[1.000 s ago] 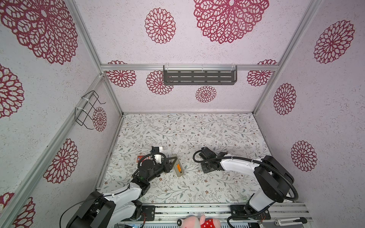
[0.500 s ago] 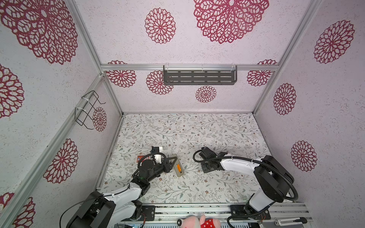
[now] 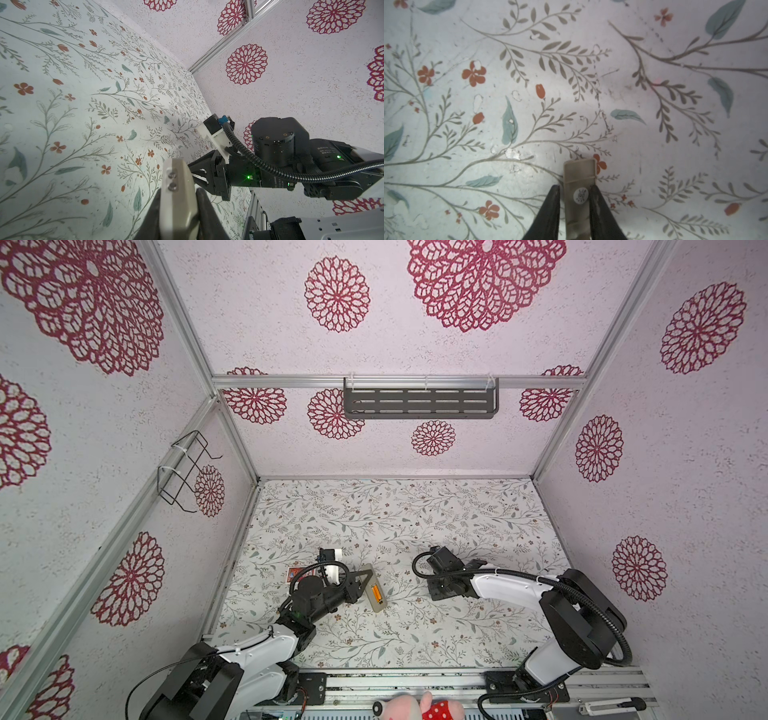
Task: Load the batteries into the remote control
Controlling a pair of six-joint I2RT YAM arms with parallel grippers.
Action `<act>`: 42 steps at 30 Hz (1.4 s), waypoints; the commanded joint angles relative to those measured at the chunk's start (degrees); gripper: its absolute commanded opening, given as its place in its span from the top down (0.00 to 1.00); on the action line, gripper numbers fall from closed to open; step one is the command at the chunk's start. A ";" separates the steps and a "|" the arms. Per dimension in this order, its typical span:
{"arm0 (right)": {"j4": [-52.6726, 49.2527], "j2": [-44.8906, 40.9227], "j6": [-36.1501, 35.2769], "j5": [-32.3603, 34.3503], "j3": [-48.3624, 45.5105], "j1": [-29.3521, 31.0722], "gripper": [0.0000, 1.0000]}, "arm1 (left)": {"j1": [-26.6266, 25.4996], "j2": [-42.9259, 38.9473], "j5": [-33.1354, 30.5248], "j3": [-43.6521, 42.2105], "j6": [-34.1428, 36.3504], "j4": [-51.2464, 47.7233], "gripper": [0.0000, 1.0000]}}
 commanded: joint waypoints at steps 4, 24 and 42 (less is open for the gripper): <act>-4.00 0.33 -0.11 -5.90 -3.27 -2.24 0.73 | 0.33 0.24 0.31 0.82 0.76 2.69 1.00; -11.49 -1.35 -1.61 1.16 4.58 1.59 0.67 | 0.27 2.55 0.88 0.17 -0.25 5.92 1.00; -13.50 1.15 -0.60 3.34 5.67 2.24 0.64 | 0.35 4.20 1.45 -0.31 -1.26 8.99 1.00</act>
